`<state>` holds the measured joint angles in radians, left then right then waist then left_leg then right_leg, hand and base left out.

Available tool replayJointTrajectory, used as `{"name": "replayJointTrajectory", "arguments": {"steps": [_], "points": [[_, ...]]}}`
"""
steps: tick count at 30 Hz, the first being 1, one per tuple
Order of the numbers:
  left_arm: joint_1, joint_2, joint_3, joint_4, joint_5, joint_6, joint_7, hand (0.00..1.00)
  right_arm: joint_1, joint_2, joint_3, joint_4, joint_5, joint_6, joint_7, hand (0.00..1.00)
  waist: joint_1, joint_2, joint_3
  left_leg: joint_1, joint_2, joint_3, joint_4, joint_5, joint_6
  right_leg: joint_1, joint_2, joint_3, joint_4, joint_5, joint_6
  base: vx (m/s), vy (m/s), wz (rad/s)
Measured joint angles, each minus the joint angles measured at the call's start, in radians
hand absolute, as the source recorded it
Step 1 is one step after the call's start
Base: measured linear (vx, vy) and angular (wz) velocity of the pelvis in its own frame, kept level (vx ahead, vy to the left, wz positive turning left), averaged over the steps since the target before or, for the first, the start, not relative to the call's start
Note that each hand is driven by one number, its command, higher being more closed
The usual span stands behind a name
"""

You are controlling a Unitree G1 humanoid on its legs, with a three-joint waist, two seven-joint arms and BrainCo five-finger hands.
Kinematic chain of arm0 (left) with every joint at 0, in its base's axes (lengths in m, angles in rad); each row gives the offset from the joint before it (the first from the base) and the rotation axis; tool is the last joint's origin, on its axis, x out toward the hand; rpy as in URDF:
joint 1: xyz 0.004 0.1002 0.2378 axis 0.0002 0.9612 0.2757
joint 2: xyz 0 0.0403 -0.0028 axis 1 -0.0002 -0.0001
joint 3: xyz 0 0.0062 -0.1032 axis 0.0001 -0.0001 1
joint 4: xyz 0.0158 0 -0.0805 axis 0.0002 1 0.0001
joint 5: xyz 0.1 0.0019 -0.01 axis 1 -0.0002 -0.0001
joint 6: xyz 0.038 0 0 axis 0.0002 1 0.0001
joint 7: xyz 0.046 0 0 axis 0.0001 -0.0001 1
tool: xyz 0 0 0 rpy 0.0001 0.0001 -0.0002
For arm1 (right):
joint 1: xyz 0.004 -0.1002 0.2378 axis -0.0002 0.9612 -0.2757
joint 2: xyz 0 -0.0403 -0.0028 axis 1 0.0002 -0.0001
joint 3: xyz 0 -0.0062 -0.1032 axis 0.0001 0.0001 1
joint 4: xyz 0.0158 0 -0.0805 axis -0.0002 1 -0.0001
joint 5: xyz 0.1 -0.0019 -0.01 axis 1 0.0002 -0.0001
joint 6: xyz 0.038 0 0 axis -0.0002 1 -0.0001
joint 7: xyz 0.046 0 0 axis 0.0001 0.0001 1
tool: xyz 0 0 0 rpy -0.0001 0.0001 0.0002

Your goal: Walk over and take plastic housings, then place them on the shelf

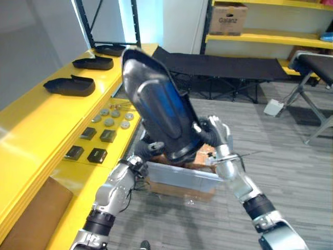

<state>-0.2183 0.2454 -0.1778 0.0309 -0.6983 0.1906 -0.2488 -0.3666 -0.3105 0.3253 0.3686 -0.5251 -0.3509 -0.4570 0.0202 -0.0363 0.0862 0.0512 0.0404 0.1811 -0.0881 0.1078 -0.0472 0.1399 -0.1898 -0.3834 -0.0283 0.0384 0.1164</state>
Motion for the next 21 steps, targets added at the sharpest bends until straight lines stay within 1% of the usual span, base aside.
{"name": "replayJointTrajectory", "arguments": {"steps": [2,3,7,11,12,15,16,21], "points": [[0.000,0.015,0.000,0.000,0.000,-0.002,0.001,0.00,0.002,0.000,0.024,0.022,-0.002,0.002,0.000,1.00,0.000,0.000,0.000,0.000,0.000,-0.001,0.000,0.001,0.000,0.000,0.000,0.000,0.000,-0.001,-0.002,0.00,0.006,0.02],[0.000,0.023,-0.001,0.000,0.000,-0.002,0.001,1.00,0.006,0.000,0.041,0.037,-0.004,0.001,0.000,1.00,0.000,0.000,0.000,0.000,0.000,-0.001,0.000,0.001,0.000,0.000,0.000,0.000,0.000,-0.002,-0.003,0.00,0.000,0.00],[0.000,0.023,-0.001,0.000,0.001,-0.003,0.006,1.00,0.035,0.010,0.053,0.047,-0.001,0.002,-0.004,1.00,0.005,0.000,0.000,-0.001,0.001,-0.002,0.000,0.001,0.000,0.000,0.000,-0.001,0.000,-0.002,-0.004,0.00,0.000,0.00],[0.000,0.023,-0.002,0.007,0.015,-0.016,0.052,1.00,0.041,0.022,0.057,0.052,0.000,-0.002,-0.037,1.00,0.005,0.000,0.000,-0.001,0.001,-0.002,0.000,0.001,0.000,0.000,0.000,-0.001,-0.002,-0.002,-0.004,0.00,0.000,0.00],[0.000,0.024,0.000,0.011,0.039,-0.020,0.061,1.00,0.042,0.024,0.060,0.053,0.000,-0.003,-0.050,1.00,0.005,0.000,0.000,-0.001,0.001,-0.003,0.000,0.001,0.000,0.000,0.000,-0.001,-0.002,-0.002,-0.004,0.00,0.000,0.00],[0.001,0.024,-0.001,0.021,0.059,-0.024,0.081,1.00,0.048,0.030,0.070,0.056,0.000,-0.004,-0.069,1.00,0.005,0.000,0.000,-0.002,0.000,-0.003,0.000,0.001,0.000,0.000,0.000,-0.002,-0.002,-0.002,-0.003,0.00,0.000,0.00],[0.001,0.023,-0.001,0.025,0.089,-0.032,0.083,1.00,0.051,0.035,0.073,0.064,0.000,-0.004,-0.074,1.00,0.006,-0.001,0.000,-0.002,0.000,-0.003,0.000,0.001,0.000,0.000,0.000,-0.002,-0.003,-0.002,-0.003,0.00,0.000,0.00],[0.003,0.022,-0.001,0.029,0.111,-0.037,0.105,1.00,0.062,0.060,0.081,0.071,0.002,-0.005,-0.115,1.00,0.006,-0.001,0.000,-0.002,0.001,-0.003,0.000,0.001,0.000,0.000,0.000,-0.002,-0.005,-0.002,-0.003,0.00,0.000,0.00]]}}
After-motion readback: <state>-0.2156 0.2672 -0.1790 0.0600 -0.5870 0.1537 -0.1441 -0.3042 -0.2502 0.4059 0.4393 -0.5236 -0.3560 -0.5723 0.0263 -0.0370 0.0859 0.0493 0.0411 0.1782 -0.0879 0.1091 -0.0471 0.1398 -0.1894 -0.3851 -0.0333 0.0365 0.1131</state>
